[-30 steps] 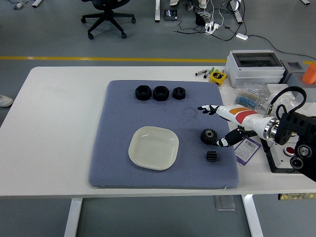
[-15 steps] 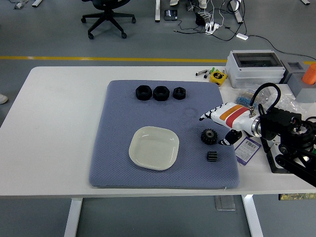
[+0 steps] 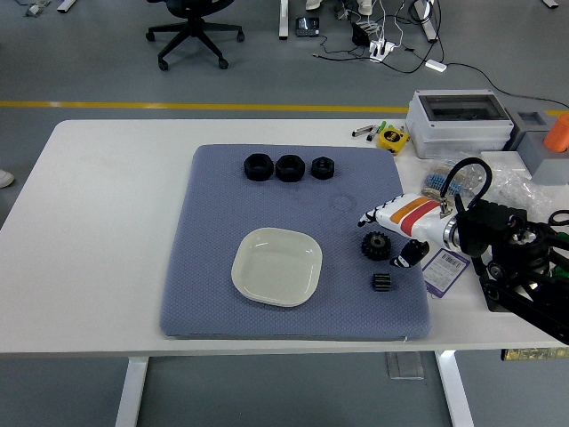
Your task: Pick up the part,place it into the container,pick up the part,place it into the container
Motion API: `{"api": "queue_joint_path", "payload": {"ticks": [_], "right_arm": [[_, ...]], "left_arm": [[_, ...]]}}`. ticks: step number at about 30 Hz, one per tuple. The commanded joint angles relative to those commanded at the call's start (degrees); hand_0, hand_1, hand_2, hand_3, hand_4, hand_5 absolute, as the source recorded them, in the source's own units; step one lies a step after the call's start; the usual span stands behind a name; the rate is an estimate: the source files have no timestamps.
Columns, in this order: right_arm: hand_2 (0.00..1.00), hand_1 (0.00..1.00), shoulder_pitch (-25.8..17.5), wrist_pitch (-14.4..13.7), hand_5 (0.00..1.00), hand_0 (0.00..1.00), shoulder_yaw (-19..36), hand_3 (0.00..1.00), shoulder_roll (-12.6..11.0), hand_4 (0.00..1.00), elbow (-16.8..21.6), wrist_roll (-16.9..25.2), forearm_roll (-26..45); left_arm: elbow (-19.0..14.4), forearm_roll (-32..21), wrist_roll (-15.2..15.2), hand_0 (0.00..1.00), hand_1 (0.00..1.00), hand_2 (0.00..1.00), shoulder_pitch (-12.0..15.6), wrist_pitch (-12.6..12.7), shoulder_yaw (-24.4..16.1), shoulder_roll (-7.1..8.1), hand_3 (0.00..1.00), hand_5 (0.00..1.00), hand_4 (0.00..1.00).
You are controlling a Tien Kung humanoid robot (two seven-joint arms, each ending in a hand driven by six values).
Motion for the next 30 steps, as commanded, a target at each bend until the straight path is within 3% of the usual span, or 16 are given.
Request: {"api": "queue_joint_path", "payload": {"ticks": [14,15,20,21,26,27,30], "right_arm": [[0.784,0.761,0.2,0.6,0.156,0.762,-1.2,0.81,1.4,0.822,-3.0,0.0,1.9],[0.754,0.728,0.2,0.6,0.162,0.743,-1.3,0.719,1.4,0.764,-3.0,-0.1,2.0],[0.754,0.728,-0.1,-0.3,0.162,0.743,-1.7,0.719,1.9,0.764,-3.6,-0.5,3.2],[0.716,0.681,-0.1,-0.5,0.203,0.703,-1.8,0.576,2.0,0.689,-3.7,-0.5,3.5],[0.716,0.681,-0.2,-1.6,0.203,0.703,-2.1,0.576,2.3,0.689,-4.2,-0.7,4.6],[0.549,0.522,-0.2,-1.9,0.288,0.555,-2.2,0.483,2.3,0.599,-4.3,-0.7,4.8],[0.549,0.522,-0.2,-2.3,0.288,0.555,-2.2,0.483,2.3,0.599,-4.4,-0.8,5.3]], "left_arm": [[-0.1,0.6,0.2,0.539,0.571,0.578,0.0,0.0,-0.3,0.04,0.644,0.648,0.678],[-0.1,0.7,0.2,0.539,0.57,0.577,0.0,0.0,-0.4,0.03,0.643,0.648,0.679],[-0.1,1.3,0.5,0.539,0.57,0.577,0.2,0.0,-0.7,0.02,0.643,0.648,0.679],[-0.1,1.3,0.5,0.539,0.57,0.577,0.3,0.0,-0.7,0.01,0.645,0.647,0.678],[-0.1,1.7,0.5,0.539,0.57,0.577,0.3,0.0,-1.0,0.04,0.645,0.647,0.678],[-0.1,1.7,0.5,0.539,0.57,0.577,0.4,0.0,-0.9,0.06,0.644,0.649,0.679],[-0.1,1.8,0.5,0.539,0.57,0.577,0.3,-0.1,-0.9,0.12,0.644,0.649,0.679]]}}
